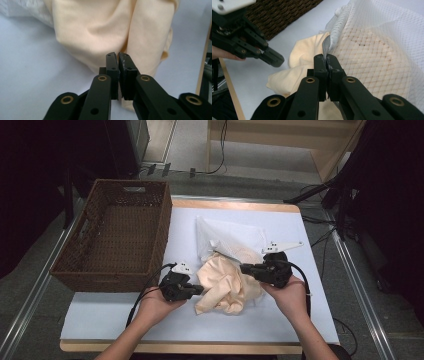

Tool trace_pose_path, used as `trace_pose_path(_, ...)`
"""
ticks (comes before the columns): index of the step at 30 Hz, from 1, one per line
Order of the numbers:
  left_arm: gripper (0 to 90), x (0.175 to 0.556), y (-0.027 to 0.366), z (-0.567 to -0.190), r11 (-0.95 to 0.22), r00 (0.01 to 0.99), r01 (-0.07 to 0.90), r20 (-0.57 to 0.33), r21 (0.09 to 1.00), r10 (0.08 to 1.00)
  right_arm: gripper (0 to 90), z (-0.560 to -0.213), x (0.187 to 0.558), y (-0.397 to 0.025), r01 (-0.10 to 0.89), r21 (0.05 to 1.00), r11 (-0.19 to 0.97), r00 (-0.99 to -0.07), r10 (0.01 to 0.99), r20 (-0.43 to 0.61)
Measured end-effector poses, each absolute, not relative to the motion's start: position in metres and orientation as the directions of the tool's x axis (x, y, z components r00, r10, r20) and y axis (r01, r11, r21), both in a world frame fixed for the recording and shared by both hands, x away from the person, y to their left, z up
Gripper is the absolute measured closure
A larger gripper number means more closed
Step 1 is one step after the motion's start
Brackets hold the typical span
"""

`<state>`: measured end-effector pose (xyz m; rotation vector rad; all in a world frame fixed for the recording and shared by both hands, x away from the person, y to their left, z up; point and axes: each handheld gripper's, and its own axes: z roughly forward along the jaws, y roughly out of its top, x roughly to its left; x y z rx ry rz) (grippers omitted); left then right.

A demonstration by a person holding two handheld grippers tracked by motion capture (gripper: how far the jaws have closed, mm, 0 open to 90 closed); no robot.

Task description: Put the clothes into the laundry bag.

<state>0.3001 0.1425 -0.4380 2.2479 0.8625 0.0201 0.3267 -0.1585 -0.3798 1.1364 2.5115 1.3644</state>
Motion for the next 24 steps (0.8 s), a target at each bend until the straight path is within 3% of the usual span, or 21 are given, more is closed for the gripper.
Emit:
trace_pose_path(7, 90.0, 0.295, 0.141, -0.465, -0.508, 0.754, 0.608, -0.243, 0.610, 0.610, 89.2, -0.378, 0.330, -0.155, 0.565, 0.753, 0.336, -0.734, 0.623, 0.272)
trace_pose_path(24, 90.0, 0.291, 0.089, -0.469, -0.500, 0.796, 0.558, -0.255, 0.662, 0.549, 89.2, -0.379, 0.331, -0.152, 0.572, 0.746, 0.343, -0.731, 0.625, 0.274)
